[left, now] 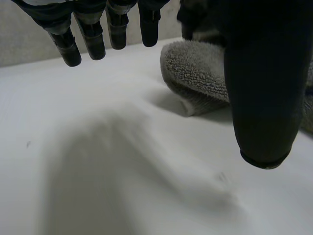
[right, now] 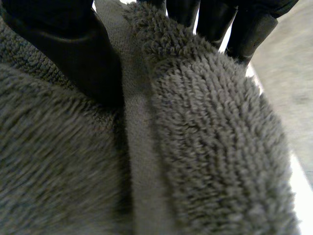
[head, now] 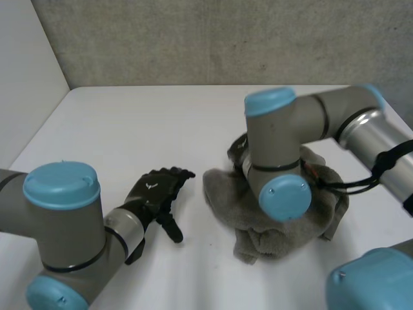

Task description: Fold the towel.

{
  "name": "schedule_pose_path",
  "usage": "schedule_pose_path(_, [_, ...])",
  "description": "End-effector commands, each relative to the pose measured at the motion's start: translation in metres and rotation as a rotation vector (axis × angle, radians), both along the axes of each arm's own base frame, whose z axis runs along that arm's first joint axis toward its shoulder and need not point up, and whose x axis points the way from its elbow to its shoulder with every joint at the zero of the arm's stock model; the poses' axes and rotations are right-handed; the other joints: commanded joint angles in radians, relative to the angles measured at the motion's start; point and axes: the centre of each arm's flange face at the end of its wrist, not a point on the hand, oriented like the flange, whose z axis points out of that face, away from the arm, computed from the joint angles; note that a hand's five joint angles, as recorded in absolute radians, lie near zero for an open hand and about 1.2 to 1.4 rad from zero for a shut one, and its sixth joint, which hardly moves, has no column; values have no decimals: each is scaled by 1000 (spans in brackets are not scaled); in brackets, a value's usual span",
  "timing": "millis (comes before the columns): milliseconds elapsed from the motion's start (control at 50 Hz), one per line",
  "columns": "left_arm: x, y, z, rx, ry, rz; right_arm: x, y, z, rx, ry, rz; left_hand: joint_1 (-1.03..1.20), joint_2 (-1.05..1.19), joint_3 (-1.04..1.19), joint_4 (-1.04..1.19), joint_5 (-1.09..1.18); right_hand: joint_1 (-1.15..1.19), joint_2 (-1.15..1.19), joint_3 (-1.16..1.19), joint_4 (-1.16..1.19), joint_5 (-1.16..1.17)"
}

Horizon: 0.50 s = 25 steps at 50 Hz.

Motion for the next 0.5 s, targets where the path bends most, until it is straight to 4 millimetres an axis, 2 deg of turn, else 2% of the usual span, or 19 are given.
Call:
schedule_pose_path(20, [-17,-20,9,-50,43,-13,-18,13,100,-73,-283,-38,21,25,26,24,-9,98,79,96,59,104])
schedule_pose_path(40, [-24,-23,12,-64,54,-22,-26,20,116,-61,-329,-25,21,25,26,24,-9,98,79,96,59,104])
schedule_pose_path(60, [-24,-23,12,-64,54,-22,-27,20,116,-61,-329,-25,21,25,26,24,-9,98,79,96,59,104])
schedule_pose_path(80, [-31,-26,13,-77,65,-33,-36,28,130,-52,-356,-4,21,25,26,24,-9,98,79,96,59,104])
schedule_pose_path(100, [-39,-29,15,-91,74,-46,-36,28,130,-52,-356,-4,21,25,26,24,-9,98,79,96,59,104])
schedule_pose_path(140, [-46,-32,17,-105,84,-55,-56,46,142,-21,-359,27,21,25,26,24,-9,98,79,96,59,104])
schedule_pose_path(160, [-52,-36,18,-116,94,-61,-56,47,142,-20,-359,28,21,25,26,24,-9,98,79,96,59,104])
schedule_pose_path(200, [-58,-40,20,-132,104,-70,-74,65,143,21,-352,48,21,25,26,24,-9,98,79,96,59,104])
schedule_pose_path(220, [-65,-41,21,-144,114,-83,-74,65,143,21,-352,48,21,25,26,24,-9,98,79,96,59,104])
schedule_pose_path(240, [-65,-41,21,-144,114,-83,-84,73,141,40,-338,52,21,25,26,24,-9,98,79,96,59,104])
schedule_pose_path(260, [-74,-42,21,-154,123,-98,-94,80,137,61,-313,51,21,25,26,24,-9,98,79,96,59,104])
schedule_pose_path(280, [-74,-42,21,-154,123,-98,-94,80,137,61,-313,51,21,25,26,24,-9,98,79,96,59,104])
schedule_pose_path(300, [-81,-41,20,-159,129,-113,-105,87,134,72,-287,53,21,25,26,24,-9,98,79,96,59,104])
schedule_pose_path(320, [-87,-40,18,-161,136,-128,-105,87,134,72,-287,53,21,25,26,24,-9,98,79,96,59,104])
schedule_pose_path(340, [-87,-40,18,-161,136,-128,-117,95,133,68,-261,53,21,25,26,24,-9,98,79,96,59,104])
schedule_pose_path(420, [-105,-28,10,-162,145,-177,-145,114,136,23,-200,43,15,19,20,19,-15,98,79,96,59,104])
schedule_pose_path(440, [-112,-19,7,-162,152,-211,-145,114,136,22,-200,43,15,19,20,19,-15,98,79,96,59,104])
schedule_pose_path(480, [-118,-11,5,-162,162,-250,-159,116,134,2,-164,21,10,13,14,13,-20,98,79,96,59,104])
schedule_pose_path(500, [-118,-11,5,-162,162,-250,-159,116,134,2,-164,21,10,13,14,13,-20,98,79,96,59,104])
